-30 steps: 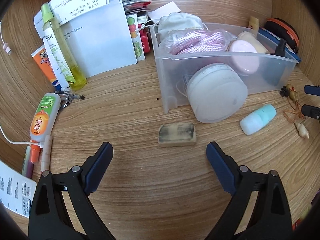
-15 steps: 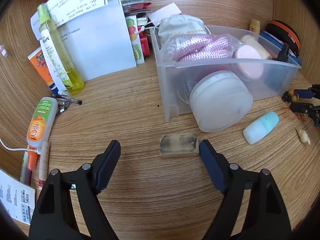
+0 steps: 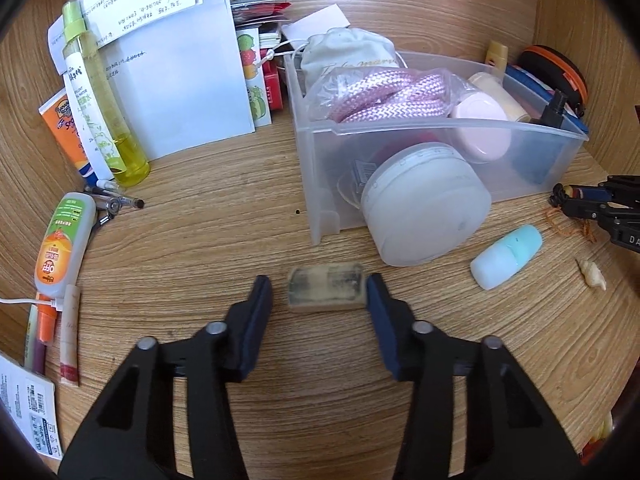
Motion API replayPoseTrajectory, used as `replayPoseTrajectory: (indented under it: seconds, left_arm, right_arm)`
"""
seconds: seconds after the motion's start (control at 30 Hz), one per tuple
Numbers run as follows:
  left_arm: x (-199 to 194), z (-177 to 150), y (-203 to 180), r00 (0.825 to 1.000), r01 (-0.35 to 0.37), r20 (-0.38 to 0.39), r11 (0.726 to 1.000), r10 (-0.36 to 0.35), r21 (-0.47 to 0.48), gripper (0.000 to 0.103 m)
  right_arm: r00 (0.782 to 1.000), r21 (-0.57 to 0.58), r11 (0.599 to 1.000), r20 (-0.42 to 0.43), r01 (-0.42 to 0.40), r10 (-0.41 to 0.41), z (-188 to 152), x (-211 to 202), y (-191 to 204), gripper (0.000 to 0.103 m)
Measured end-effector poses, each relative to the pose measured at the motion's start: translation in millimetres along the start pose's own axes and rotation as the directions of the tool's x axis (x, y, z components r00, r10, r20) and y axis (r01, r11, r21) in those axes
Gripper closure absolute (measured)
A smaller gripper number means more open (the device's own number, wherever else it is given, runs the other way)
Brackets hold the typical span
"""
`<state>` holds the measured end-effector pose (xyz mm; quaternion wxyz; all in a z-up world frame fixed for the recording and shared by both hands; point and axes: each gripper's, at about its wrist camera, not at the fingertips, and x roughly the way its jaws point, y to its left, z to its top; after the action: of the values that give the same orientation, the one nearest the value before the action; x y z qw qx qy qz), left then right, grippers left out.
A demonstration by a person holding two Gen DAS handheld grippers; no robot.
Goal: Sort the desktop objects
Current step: 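Grasp the yellow gourd keychain with the right gripper while the left grasps the beige soap bar, then lift and carry the gourd keychain and soap bar over the clear box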
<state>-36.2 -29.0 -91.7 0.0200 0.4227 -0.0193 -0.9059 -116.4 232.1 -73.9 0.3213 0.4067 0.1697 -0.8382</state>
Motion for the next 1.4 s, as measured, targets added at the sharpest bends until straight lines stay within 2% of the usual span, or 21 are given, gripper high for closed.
replayPoseTrajectory:
  seconds: [0.23,0.4,0.53,0.73,1.1,1.4]
  left_arm:
    - [-1,-3,0,1.0,-0.025,0.013,1.0,0.025,0.005,0.064]
    - [-11,-6,6,0.997,-0.04,0.067,0.999,0.042,-0.029,0.064]
    - [-22,-8,0,0.99,-0.067,0.123,0.998,0.069,-0.02,0.064]
    - [-38,-8,-5,0.986,-0.047,0.159,0.999,0.049,-0.018,0.064]
    - [-52,-19,-4,0.987,-0.014,0.158,1.0,0.018,-0.024,0.064]
    - [-49,-28,-20,0.991,0.06,0.117,0.998,-0.059,-0.005,0.064]
  right_arm:
    - [0.999,0.035,0.999,0.022,0.034,-0.035,-4,-11,-9,0.083]
    - [0.996,0.063,0.997,0.065,0.053,-0.057,-5,-33,-15,0.083]
    - [0.989,0.061,0.995,0.122,0.076,-0.083,-2,-58,-17,0.083]
    - [0.98,0.036,0.996,0.18,0.077,-0.083,8,-81,-6,0.083]
    - [0.998,0.001,0.999,0.047,-0.045,0.044,-1,-23,22,0.083]
    - [0.999,-0.053,0.997,-0.001,-0.048,0.048,-13,-13,33,0.083]
